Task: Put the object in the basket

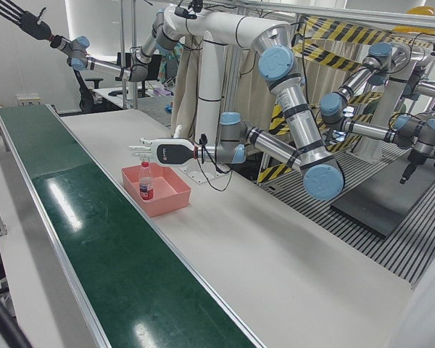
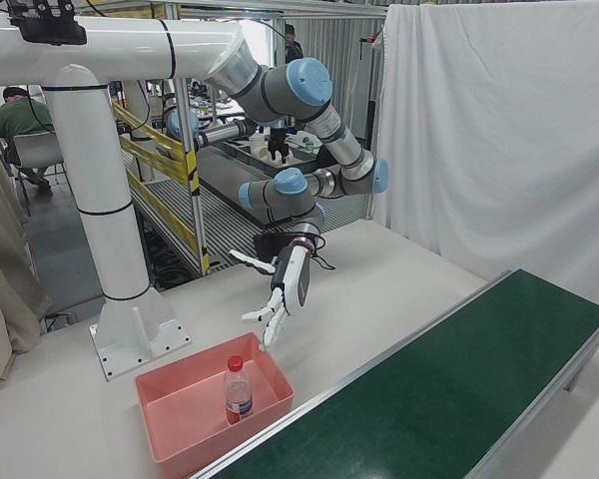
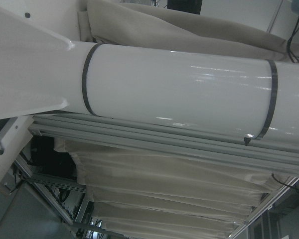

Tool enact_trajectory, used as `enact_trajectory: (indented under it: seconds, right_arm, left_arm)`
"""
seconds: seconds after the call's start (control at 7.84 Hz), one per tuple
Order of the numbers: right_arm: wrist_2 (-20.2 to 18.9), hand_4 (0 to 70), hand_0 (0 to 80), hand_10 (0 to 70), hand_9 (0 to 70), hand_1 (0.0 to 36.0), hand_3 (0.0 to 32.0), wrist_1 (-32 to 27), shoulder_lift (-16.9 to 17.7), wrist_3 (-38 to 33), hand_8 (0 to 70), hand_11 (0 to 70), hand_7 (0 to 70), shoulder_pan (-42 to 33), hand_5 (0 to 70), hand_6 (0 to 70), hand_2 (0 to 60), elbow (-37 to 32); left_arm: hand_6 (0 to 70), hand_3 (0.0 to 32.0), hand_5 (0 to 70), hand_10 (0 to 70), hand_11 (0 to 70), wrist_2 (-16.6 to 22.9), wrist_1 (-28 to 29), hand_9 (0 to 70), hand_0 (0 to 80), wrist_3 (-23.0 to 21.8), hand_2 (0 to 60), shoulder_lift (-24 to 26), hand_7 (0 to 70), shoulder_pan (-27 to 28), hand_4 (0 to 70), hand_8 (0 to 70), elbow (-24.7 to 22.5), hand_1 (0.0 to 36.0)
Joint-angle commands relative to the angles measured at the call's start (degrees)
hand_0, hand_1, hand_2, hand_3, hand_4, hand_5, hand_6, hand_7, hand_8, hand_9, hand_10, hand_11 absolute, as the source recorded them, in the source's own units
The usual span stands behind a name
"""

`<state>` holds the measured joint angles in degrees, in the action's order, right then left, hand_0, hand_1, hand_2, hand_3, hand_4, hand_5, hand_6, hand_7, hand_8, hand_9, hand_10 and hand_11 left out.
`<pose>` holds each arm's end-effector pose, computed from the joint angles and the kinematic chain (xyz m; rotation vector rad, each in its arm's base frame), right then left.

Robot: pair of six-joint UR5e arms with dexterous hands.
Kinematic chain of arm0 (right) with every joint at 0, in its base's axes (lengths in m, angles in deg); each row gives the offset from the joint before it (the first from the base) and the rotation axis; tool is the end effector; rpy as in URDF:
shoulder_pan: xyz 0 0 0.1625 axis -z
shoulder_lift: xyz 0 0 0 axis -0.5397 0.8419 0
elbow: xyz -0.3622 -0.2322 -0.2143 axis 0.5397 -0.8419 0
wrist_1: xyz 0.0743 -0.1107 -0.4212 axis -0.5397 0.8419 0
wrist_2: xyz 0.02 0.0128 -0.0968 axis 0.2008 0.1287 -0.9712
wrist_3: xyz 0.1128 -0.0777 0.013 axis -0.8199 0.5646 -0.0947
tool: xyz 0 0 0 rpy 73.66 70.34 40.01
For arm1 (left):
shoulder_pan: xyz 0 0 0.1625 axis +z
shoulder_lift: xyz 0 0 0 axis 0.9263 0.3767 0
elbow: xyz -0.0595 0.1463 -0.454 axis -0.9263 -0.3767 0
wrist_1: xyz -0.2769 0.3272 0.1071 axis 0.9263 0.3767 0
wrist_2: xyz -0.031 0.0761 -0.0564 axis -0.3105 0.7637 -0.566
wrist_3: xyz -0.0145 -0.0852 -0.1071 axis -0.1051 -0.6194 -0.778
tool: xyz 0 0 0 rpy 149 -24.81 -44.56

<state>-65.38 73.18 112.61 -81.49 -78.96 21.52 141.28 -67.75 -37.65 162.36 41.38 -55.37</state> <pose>0.3560 -0.5284 0.6662 -0.5466 2.5043 -1.4683 0.3048 -0.3519 0.3431 -0.4129 2.2038 -1.2414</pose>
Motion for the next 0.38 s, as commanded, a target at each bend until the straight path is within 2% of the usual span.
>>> enact_trajectory:
  seconds: [0.0,0.26]
  right_arm:
    - [0.0,0.0,0.0,0.0,0.0,0.0,0.0,0.0,0.0,0.0,0.0,0.0,0.0,0.0,0.0,0.0,0.0,0.0]
    - [0.0,0.0,0.0,0.0,0.0,0.0,0.0,0.0,0.0,0.0,0.0,0.0,0.0,0.0,0.0,0.0,0.0,0.0]
  left_arm:
    - [3.6,0.0,34.6,10.7,16.0,0.0,0.0,5.3,45.9,0.0,0.0,0.1,2.1,0.0,12.5,5.5,-0.2,2.0]
    - [3.6,0.0,35.1,10.5,15.7,0.0,-0.4,5.5,46.0,0.0,0.0,0.0,2.1,0.1,12.4,5.7,-0.2,2.1]
